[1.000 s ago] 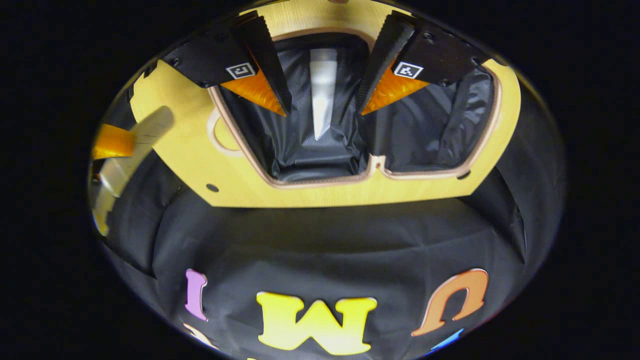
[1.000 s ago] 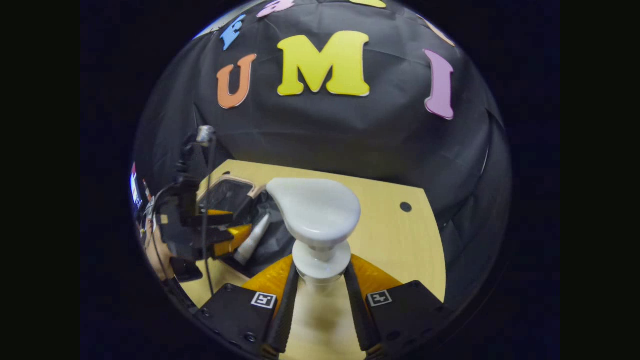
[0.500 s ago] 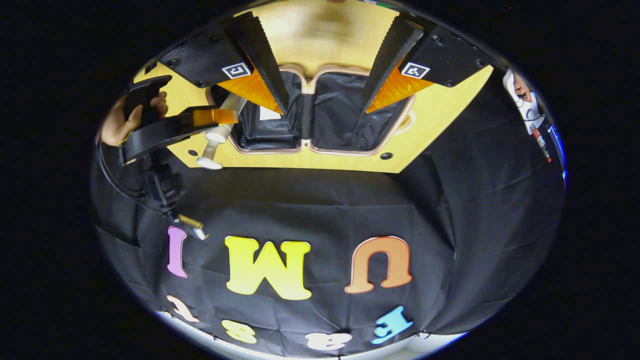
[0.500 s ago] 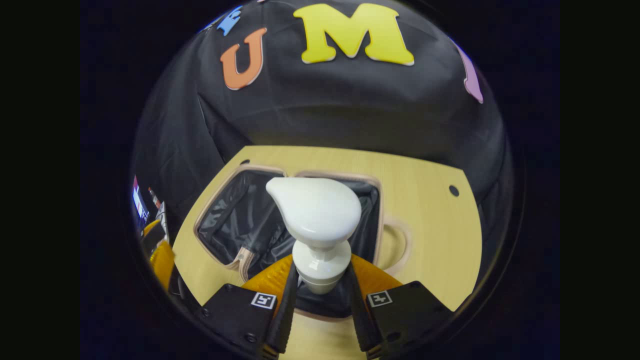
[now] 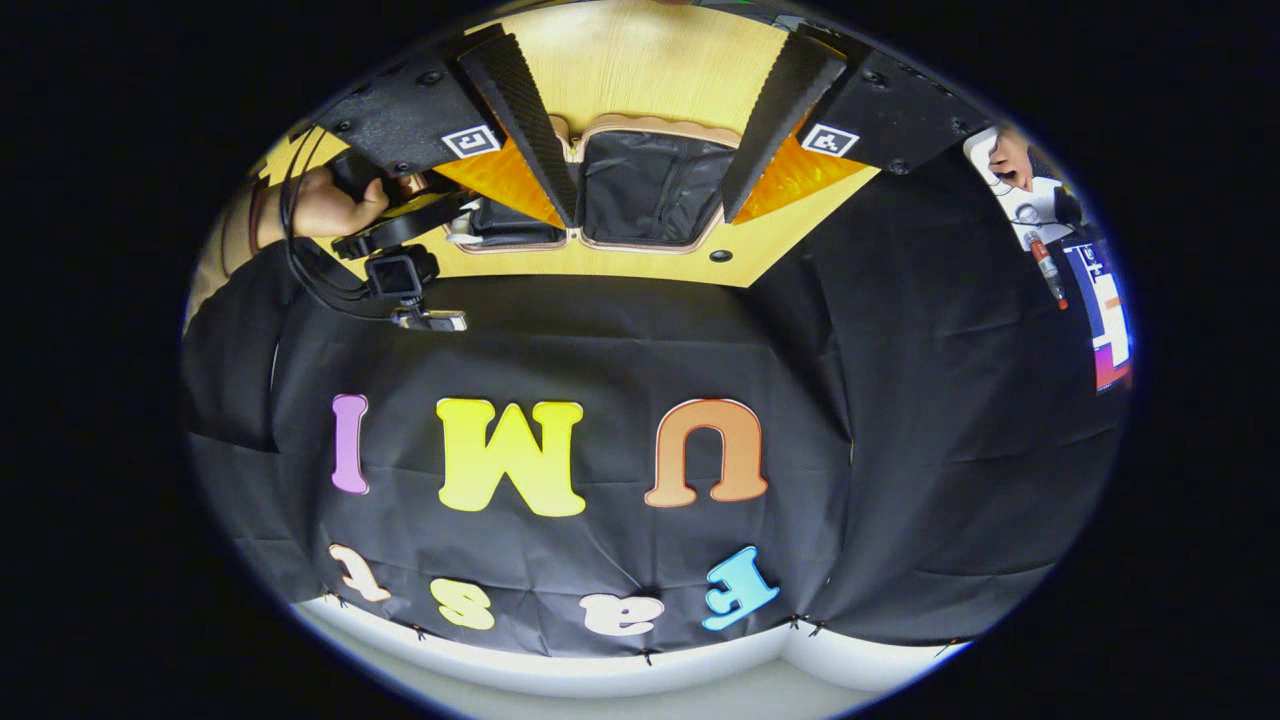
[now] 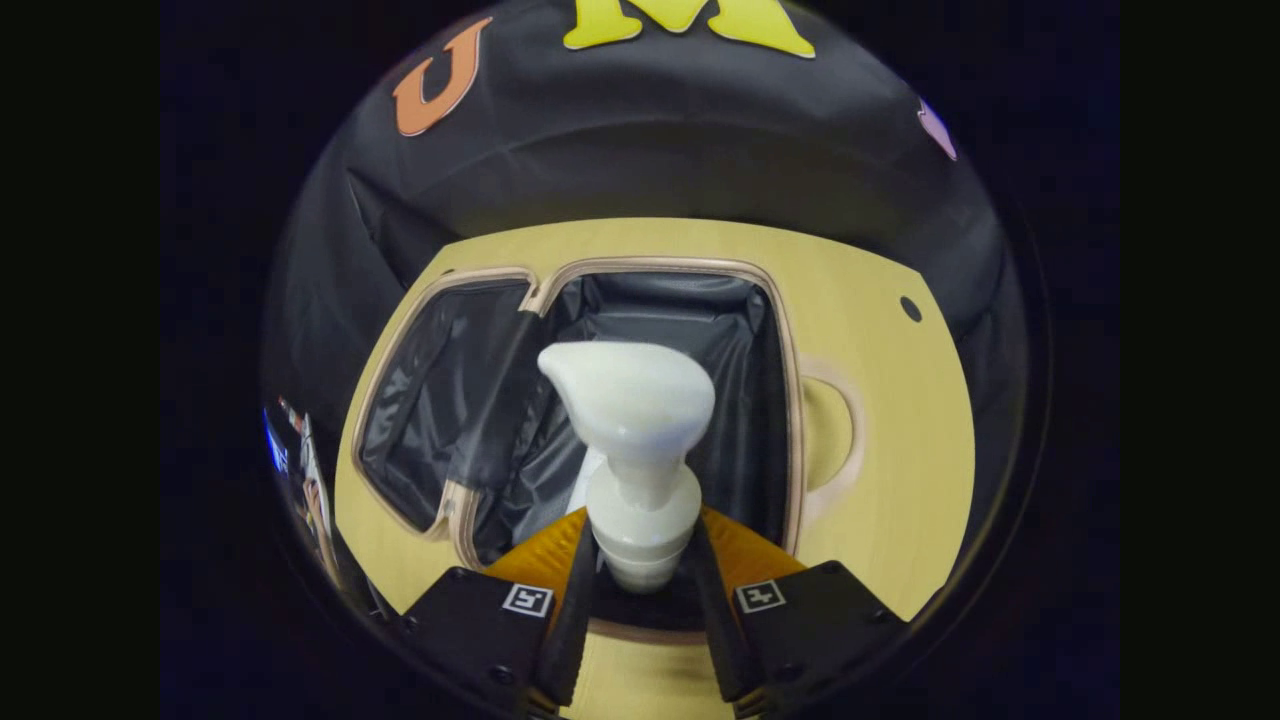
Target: First open the suitcase, pack the skin care products into it, and then close the suitcase.
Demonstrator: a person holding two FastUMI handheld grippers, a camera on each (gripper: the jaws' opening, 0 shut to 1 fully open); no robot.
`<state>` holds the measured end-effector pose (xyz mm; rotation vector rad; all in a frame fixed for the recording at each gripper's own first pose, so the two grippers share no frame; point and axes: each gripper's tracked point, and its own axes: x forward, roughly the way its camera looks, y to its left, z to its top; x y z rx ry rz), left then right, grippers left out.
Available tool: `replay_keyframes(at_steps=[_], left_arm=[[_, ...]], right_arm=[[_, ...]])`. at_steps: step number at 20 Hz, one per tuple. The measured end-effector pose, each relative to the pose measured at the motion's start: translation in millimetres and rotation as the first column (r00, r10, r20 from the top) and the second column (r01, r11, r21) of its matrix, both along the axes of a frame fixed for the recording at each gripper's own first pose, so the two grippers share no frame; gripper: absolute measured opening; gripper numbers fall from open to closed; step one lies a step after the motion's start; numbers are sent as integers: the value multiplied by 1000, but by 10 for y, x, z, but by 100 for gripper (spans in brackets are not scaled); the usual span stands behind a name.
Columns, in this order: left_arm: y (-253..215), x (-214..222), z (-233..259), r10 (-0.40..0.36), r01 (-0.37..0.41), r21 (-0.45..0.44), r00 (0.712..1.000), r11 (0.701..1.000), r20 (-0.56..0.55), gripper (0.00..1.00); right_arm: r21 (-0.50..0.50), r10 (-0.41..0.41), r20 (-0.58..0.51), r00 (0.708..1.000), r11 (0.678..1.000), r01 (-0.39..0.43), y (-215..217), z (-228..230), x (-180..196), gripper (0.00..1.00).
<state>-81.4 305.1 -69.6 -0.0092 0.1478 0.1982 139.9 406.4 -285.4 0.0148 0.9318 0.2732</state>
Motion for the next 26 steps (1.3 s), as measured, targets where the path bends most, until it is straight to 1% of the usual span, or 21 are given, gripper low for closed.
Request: replay_keyframes(at_steps=[1,2,4,6,9,14,16,17,19,20,21,22,23,24,26], left_arm=[[22,0,25,3,-3,-4,1000,1000,4,93],[48,9,45,5,-5,1,1000,1000,9,94],[99,32,42,10,-10,16,1000,1000,5,94],[167,41,73,14,-14,28,1000,1000,7,94],[283,96,77,21,-21,25,1000,999,7,93],[546,254,-119,26,-26,2,999,1000,-28,94],[698,326,-191,39,-40,-17,998,999,-46,94],[761,366,-234,36,-38,-34,998,999,-52,94],[895,458,-297,46,-49,-62,998,997,-51,94],[964,526,-339,40,-43,-79,998,996,-48,96],[1024,608,-379,38,-43,-96,998,994,-48,97],[1127,678,-452,44,-50,-111,998,993,-54,97],[1242,771,-544,46,-54,-129,997,990,-58,97],[1362,880,-662,48,-58,-151,996,987,-72,97],[1582,1067,-963,46,-69,-213,993,975,-111,97]], right_arm=[[-2,-15,-5,1000,1000,15,16,-25,76,46],[-3,-36,-12,999,999,36,22,-50,137,49],[-5,-70,-27,997,998,70,22,-113,231,49],[-25,-86,-37,996,996,85,-10,-201,292,49],[-33,-98,-84,992,995,95,-19,-350,245,49],[-51,-133,-88,987,990,129,-91,-423,246,49],[-34,-150,-97,984,989,147,-104,-431,206,51],[-28,-146,-91,985,989,144,-103,-395,190,54],[22,-105,-66,992,994,106,-12,-229,131,62],[38,-82,-36,996,996,83,16,-86,105,65],[42,-57,8,998,998,57,18,85,84,82],[50,-35,57,998,998,32,17,275,44,79],[61,-9,108,994,998,2,34,482,-1,80],[68,21,161,987,997,-32,15,684,-57,76],[67,107,275,956,989,-130,-32,1125,-183,77]])
